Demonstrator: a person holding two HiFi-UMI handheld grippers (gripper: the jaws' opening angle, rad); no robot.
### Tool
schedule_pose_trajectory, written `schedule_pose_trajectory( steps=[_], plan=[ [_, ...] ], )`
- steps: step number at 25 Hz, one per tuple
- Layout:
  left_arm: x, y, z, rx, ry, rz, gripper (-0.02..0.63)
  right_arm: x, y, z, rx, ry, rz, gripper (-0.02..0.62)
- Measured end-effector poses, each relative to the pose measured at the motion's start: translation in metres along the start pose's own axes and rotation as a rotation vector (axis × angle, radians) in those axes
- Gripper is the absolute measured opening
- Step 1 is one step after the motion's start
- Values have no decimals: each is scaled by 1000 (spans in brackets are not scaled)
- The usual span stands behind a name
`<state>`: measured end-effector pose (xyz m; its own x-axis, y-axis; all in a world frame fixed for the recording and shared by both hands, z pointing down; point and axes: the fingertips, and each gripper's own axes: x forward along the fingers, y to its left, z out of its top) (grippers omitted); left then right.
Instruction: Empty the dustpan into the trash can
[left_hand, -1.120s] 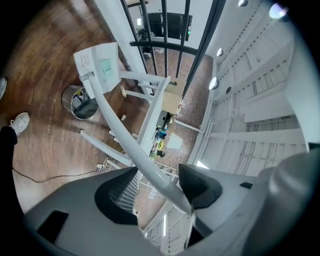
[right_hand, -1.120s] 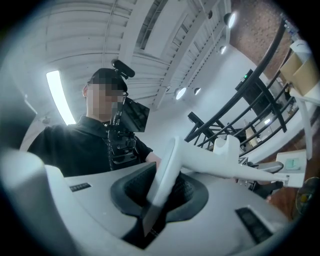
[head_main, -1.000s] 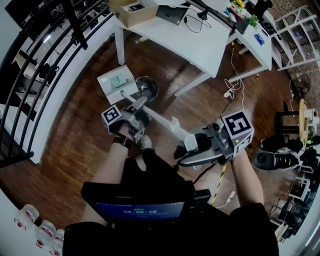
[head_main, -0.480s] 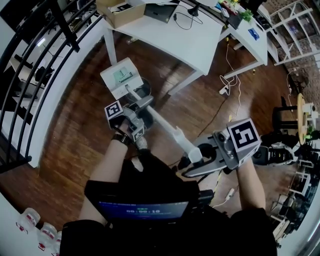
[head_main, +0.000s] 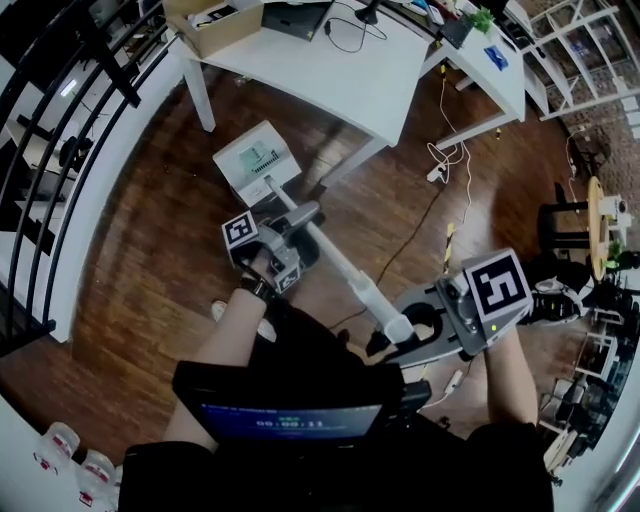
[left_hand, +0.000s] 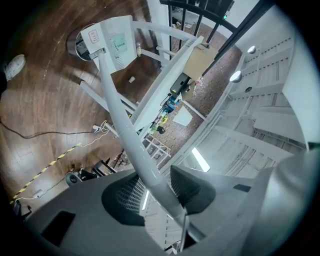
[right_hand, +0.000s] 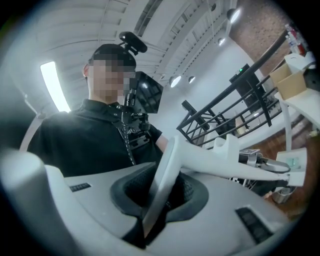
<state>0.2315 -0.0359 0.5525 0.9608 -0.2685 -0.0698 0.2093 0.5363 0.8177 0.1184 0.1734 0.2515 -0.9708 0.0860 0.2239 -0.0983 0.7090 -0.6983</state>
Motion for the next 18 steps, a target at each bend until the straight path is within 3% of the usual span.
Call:
schedule_pose_trajectory(
  steps=[10,18],
  plan=[
    [51,11,-13,-81,-35,-64,144,-37,-6,-1,47,115,-2,64],
    [56,16,1,-122,-43,-42,141,-32,-23,11,82,187,6,64]
  ],
)
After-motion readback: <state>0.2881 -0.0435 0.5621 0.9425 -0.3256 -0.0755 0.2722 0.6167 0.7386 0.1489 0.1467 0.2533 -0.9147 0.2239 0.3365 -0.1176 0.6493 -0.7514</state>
